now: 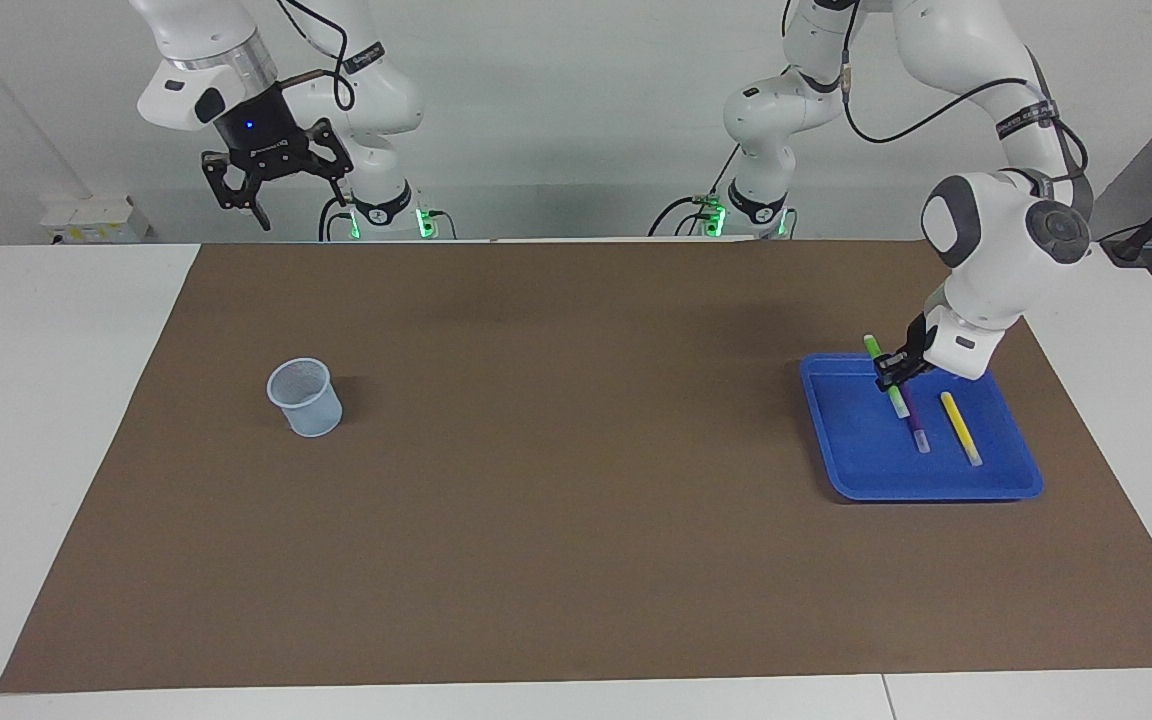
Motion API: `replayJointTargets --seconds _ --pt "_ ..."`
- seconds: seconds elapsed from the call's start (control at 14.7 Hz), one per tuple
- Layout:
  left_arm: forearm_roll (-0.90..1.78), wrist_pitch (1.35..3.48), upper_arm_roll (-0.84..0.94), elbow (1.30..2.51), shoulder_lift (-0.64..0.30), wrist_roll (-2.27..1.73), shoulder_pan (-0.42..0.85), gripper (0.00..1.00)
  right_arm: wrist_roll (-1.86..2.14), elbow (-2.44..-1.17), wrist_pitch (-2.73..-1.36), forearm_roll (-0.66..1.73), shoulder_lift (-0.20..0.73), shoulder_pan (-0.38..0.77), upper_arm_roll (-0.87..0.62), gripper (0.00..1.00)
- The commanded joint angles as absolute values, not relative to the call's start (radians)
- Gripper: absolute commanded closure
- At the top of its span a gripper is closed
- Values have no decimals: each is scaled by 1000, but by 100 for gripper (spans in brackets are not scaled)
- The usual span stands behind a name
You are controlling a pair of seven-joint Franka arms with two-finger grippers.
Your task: Right arm passes pens to left for tray arrangement
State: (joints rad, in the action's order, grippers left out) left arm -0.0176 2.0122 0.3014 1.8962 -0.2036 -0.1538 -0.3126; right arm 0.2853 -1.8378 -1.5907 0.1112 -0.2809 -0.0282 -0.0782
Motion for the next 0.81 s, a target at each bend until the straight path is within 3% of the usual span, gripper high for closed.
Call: replayJointTargets --seconds 0.0,0.34,0.75 --pt "-43 2055 310 1870 -262 -71 -319 100 247 -1813 -1557 100 -267 -63 -89 0" --pt "-43 2123 310 1902 -296 -55 -310 100 186 -1813 -1528 94 -265 -77 -77 0" --pt "-43 2221 310 1979 -296 -40 -319 100 161 -1776 -1509 78 -184 -61 -31 0"
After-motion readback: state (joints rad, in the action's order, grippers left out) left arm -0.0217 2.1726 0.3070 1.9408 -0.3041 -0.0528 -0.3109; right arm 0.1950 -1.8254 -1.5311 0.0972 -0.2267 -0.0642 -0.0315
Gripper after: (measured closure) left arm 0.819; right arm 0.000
